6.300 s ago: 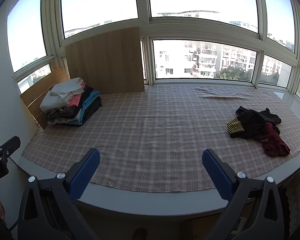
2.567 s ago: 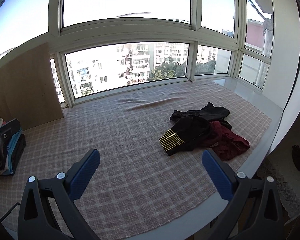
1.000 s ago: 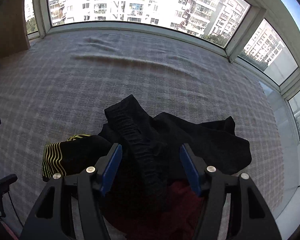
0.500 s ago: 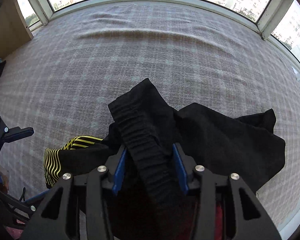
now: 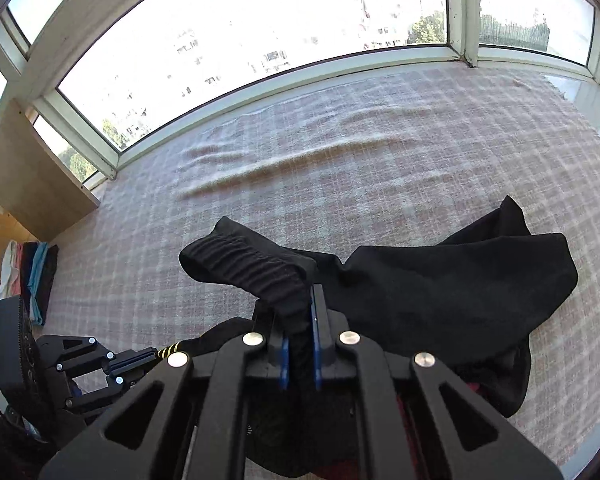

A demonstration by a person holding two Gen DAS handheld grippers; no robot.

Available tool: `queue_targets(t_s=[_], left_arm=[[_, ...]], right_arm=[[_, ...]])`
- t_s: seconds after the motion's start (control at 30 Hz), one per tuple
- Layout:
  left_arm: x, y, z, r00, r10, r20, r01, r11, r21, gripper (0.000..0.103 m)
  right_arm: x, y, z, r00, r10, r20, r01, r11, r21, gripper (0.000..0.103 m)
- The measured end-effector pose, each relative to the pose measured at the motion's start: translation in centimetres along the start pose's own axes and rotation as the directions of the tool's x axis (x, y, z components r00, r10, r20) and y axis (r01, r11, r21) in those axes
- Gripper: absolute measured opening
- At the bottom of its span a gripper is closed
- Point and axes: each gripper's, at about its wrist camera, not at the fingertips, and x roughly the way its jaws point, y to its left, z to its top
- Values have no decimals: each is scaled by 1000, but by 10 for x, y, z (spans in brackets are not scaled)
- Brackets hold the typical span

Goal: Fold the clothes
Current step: 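Grasp the yellow-striped waistband with the left tool while the right tool grasps the shorts, then lift the black shorts with both tools and carry them toward the folded stack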

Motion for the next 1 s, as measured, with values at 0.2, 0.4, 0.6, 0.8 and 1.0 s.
queue_targets(t_s=[0.2,0.4,0.6,0.8,1.0], left_arm=[[-107,58,8,977,106,187,-84,989,-123,0],[-153,84,-17,959,220,177,-209,975,-78,0],[-91,13,-61,999,-16,28,13,996,86,20],[-42,-60,-68,994,-104,-12,105,977,183,42],[0,-101,-57,996,-78,-48,89,943,321,48]], right_arm=[[-74,33,18,974,119,194,-127,991,30,8],[-112,99,23,941,182,285,-182,983,-25,8],[-127,118,0,941,99,323,-114,993,26,8],[-136,90,-29,955,-19,297,-19,992,125,8],[-140,56,-58,961,-81,265,31,982,188,8]])
